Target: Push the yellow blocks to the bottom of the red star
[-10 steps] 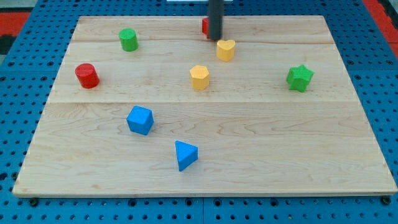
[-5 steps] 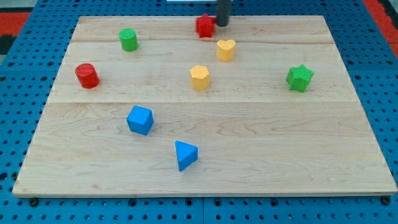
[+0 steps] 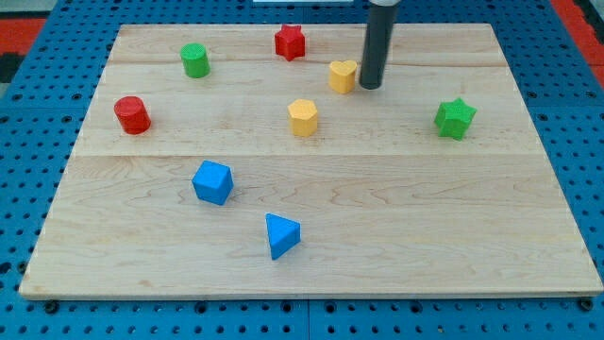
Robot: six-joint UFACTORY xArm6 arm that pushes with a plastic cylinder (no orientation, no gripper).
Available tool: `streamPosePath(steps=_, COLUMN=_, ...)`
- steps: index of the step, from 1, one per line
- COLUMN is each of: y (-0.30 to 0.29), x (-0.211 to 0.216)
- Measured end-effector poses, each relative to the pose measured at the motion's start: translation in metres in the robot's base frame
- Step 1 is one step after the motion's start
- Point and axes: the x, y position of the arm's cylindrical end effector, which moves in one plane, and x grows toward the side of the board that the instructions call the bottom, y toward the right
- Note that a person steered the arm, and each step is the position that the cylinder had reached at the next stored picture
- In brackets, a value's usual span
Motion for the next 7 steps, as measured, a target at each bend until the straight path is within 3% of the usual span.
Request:
streamPosePath(steps=1, y=-0.056, x=-0.003)
streamPosePath(steps=2, y=-0.074, x=-0.035)
streamPosePath(steps=4, y=-0.1, x=-0.004)
streamPosePath(steps=5, y=-0.217, x=0.002)
streamPosePath(steps=6, y=-0.261, x=-0.017)
streamPosePath(steps=7, y=-0.234, x=-0.083)
